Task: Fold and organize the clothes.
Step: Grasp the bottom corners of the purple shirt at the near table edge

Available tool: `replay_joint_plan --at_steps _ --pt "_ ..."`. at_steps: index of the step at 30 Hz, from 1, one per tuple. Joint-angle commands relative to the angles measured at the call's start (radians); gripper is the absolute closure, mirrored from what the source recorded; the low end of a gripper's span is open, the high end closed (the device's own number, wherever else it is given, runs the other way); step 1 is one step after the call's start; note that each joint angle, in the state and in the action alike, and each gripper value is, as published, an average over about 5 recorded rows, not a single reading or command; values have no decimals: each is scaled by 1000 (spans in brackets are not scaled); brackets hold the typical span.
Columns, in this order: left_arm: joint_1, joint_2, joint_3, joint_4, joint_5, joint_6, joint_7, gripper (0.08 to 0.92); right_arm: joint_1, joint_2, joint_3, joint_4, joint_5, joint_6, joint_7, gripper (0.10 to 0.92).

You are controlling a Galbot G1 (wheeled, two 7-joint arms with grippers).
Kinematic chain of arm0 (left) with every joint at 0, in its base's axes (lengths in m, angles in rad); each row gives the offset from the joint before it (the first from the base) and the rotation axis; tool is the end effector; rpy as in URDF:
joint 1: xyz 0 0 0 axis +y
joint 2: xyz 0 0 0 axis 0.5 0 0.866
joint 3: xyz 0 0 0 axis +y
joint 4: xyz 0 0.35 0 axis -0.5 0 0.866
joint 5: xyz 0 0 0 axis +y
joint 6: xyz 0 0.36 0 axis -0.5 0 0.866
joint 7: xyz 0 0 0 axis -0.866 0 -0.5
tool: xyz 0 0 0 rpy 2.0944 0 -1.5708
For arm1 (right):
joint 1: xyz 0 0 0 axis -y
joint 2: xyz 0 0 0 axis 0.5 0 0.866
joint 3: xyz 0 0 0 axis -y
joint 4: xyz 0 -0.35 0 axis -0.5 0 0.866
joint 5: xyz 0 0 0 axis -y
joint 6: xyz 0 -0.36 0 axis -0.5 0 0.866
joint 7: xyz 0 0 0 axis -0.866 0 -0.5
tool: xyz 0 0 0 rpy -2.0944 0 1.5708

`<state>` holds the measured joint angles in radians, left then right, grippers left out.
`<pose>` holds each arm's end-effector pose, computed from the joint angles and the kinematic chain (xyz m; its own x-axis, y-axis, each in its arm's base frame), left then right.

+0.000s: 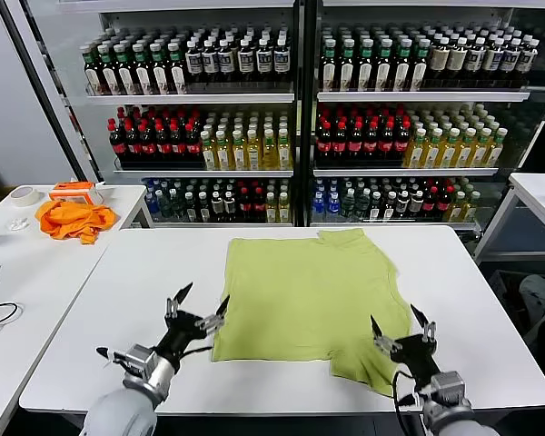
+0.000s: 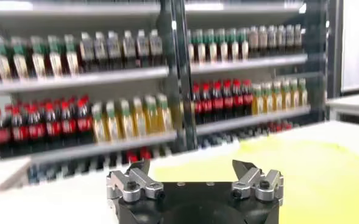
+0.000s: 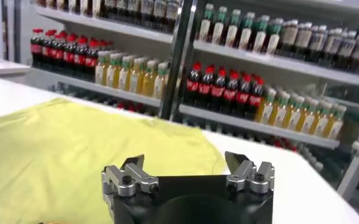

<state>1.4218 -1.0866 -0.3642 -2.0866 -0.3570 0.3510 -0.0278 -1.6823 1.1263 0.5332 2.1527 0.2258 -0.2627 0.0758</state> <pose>0.2234 0.0363 -0.2767 -0.9009 0.3011 0.3126 0.3263 0.9448 0.0305 0.1613 -0.0680 -0.2880 -0.9359 -0.1083 0.3352 -0.1699 0.9724 -0.1602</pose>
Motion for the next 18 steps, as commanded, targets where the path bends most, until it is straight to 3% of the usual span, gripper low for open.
replay_joint_plan --at_steps 1,18 --pt "105 53 7 -89 -85 186 -63 177 -106 -29 12 46 43 1 1 203" --pt "3 -4 85 58 -101 212 -178 177 -88 39 -26 -22 52 -12 75 203"
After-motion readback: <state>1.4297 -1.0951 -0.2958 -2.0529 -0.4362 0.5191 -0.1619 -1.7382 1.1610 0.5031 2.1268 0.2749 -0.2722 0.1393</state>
